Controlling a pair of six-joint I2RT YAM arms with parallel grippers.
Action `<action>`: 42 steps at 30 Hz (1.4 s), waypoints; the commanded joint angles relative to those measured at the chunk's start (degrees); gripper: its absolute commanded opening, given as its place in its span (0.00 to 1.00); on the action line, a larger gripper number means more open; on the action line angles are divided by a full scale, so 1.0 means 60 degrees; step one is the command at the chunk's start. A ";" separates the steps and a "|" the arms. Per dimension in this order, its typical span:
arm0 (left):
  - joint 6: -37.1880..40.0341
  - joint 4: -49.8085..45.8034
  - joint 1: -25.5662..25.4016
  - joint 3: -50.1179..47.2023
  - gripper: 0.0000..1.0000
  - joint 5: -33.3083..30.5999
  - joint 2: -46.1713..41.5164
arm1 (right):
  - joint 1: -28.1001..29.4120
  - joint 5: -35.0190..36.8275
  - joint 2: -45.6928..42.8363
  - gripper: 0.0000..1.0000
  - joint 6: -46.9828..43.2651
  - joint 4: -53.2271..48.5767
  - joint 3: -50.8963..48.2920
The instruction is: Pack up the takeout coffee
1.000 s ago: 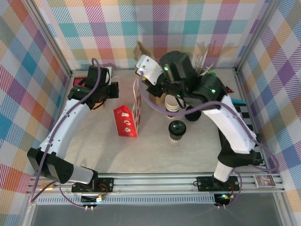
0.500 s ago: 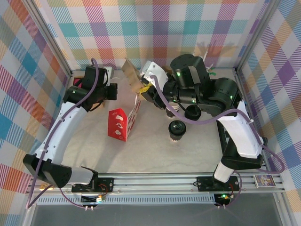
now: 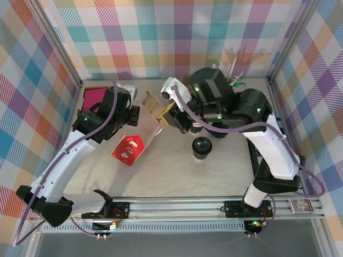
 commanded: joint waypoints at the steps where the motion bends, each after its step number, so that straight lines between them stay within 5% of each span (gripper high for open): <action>1: -0.0277 0.0176 -0.0200 -0.0403 0.00 -0.0435 -0.0459 | 0.0029 -0.0288 -0.0282 0.10 0.0574 0.0321 -0.0668; 8: -0.0685 0.0525 -0.0330 -0.0943 0.00 -0.0035 -0.0936 | 0.0023 -0.0507 -0.1030 0.10 0.0840 0.1556 -0.2783; 17: -0.0826 0.0740 -0.0429 -0.1157 0.00 0.0551 -0.1200 | 0.0057 -0.0236 -0.0909 0.07 0.0205 0.1401 -0.1906; 25: -0.1050 0.0896 -0.0455 -0.1313 0.00 0.0734 -0.1233 | 0.0074 -0.1207 -0.0807 0.07 0.0242 0.1816 -0.1887; 42: -0.1200 0.0986 -0.0455 -0.1276 0.00 0.0996 -0.1276 | 0.0070 -0.0202 -0.1588 0.06 0.0133 0.2744 -0.4306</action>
